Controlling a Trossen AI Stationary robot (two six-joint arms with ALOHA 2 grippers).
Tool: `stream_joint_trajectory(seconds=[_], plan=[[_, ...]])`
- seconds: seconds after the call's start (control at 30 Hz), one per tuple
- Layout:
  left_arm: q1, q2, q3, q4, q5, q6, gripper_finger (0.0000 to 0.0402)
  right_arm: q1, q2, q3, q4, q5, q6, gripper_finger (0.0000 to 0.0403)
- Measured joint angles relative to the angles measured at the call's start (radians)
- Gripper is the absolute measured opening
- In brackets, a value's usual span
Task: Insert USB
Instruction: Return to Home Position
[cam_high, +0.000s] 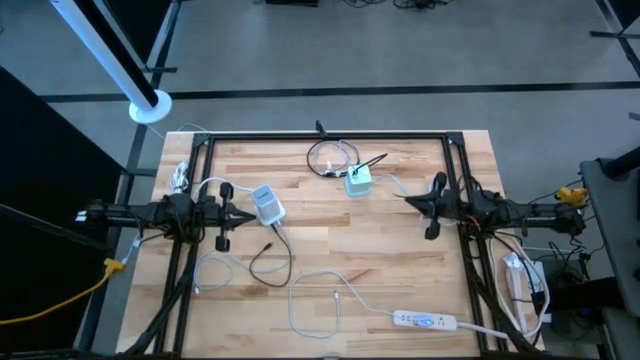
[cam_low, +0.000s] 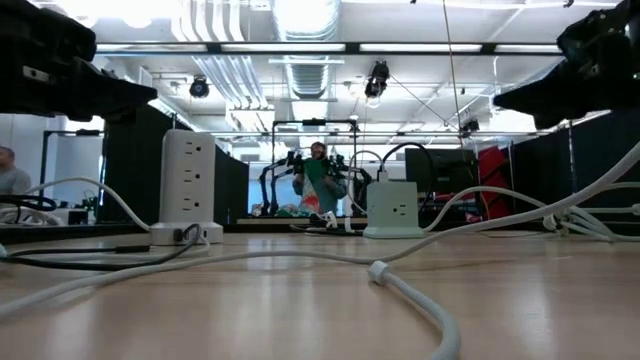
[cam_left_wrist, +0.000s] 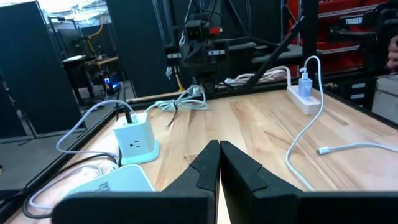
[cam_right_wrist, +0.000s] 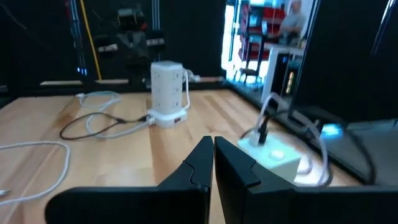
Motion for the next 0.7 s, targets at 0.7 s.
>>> stream_joint_trajectory(seconds=[0.7], plan=[[0.0,0.033,0.0,0.002,0.0,-0.001,0.0,0.0,-0.011,-0.006,-0.025,-0.115,0.078,0.0]])
